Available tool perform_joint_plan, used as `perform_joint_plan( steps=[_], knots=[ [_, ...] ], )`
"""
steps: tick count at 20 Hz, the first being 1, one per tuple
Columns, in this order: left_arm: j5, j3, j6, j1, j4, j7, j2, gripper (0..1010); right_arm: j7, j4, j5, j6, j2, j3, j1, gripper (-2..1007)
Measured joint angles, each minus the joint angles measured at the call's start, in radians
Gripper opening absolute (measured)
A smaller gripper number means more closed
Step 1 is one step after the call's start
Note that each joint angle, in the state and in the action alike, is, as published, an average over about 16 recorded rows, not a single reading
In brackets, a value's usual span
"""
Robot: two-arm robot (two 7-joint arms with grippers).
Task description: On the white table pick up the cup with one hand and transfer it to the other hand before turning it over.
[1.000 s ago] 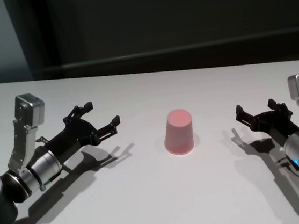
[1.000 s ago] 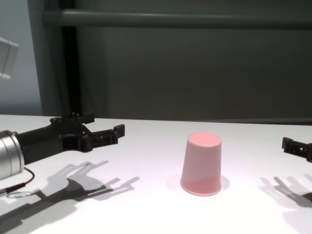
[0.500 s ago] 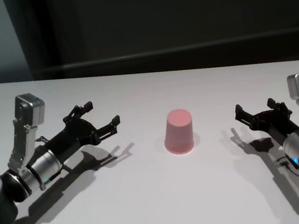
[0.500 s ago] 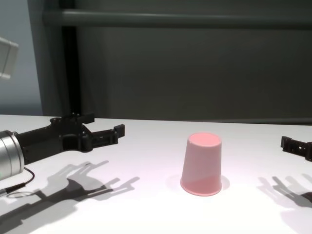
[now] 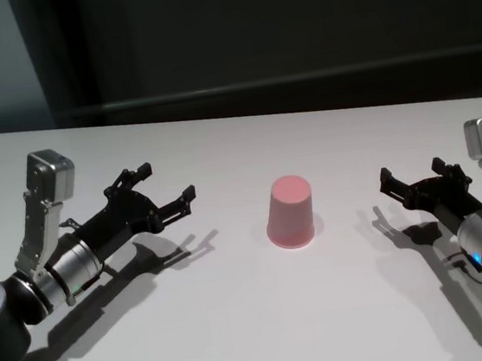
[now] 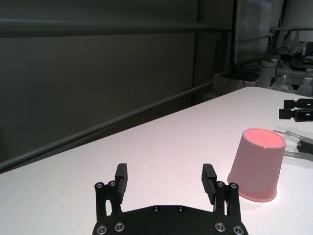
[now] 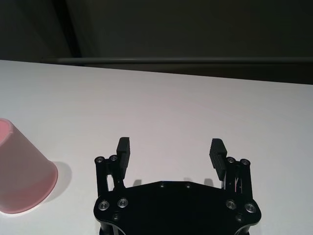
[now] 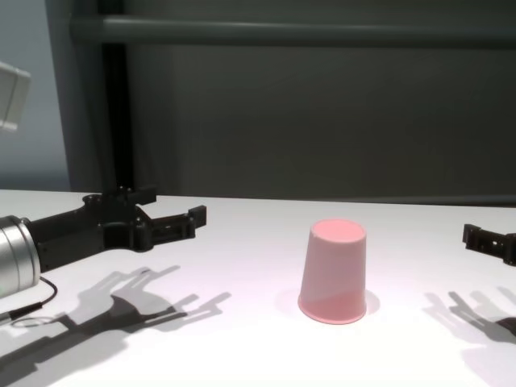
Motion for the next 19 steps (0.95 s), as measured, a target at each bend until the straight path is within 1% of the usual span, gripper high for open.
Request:
perform_joint_plan(
  steps=[19],
  knots=[
    [0.000,0.000,0.000,0.000,0.000,0.000,0.000,1001,0.000,-0.001,0.000,0.001,0.001,-0.002,0.002,1002]
  ],
)
